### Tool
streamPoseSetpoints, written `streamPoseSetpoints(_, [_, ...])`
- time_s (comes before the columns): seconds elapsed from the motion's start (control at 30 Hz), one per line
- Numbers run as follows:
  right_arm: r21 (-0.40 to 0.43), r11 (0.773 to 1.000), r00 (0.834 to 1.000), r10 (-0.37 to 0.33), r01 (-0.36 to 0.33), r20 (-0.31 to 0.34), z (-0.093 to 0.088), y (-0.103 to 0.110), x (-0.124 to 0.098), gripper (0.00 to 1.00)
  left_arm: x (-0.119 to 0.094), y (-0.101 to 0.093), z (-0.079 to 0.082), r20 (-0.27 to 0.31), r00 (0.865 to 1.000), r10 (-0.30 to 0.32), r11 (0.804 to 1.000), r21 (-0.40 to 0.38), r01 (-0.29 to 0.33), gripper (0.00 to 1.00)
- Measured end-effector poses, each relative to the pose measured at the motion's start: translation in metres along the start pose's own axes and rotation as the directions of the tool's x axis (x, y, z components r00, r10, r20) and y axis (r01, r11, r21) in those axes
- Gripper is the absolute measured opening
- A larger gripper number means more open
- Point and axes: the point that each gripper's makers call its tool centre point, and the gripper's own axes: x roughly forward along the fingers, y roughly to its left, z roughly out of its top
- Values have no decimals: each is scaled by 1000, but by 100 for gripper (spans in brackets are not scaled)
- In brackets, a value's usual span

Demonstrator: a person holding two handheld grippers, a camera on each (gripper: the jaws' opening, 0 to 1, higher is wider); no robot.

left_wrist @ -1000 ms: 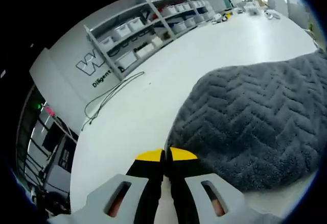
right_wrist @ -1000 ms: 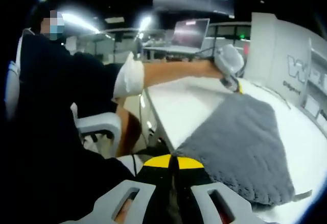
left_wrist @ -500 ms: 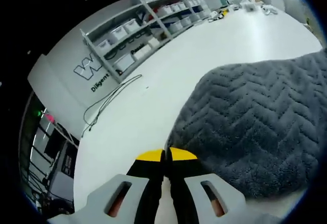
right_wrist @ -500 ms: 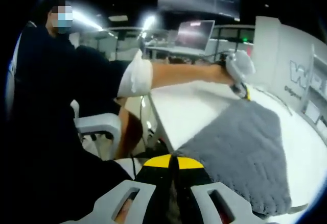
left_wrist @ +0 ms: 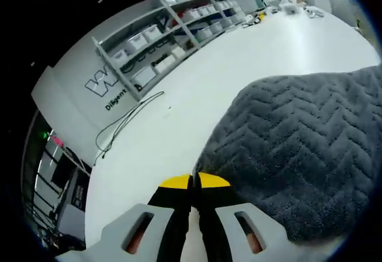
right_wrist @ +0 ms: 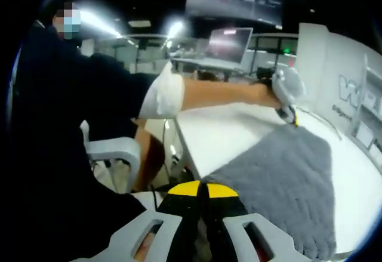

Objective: Open the folded towel by lifting each exposed corner and separating the folded layers until the towel lies flat within the target outline without major curled edges

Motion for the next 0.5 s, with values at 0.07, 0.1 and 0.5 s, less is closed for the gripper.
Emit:
streamPoseSetpoints(0.07, [2, 1000, 1000, -1, 1, 10, 2, 1, 0, 0, 1, -1, 2, 1, 1000, 0, 1000, 6, 0, 2])
streamPoseSetpoints(0.1, [4, 1000, 1000, 0, 0, 13, 3, 1, 0, 0, 1, -2, 2, 2, 1000, 1, 1000, 6, -1, 2])
streamPoseSetpoints(0.5, [24, 1000, 999, 11, -12, 44, 8, -1, 6, 0, 4, -8, 8, 25, 1000, -13, 999, -33, 14, 2])
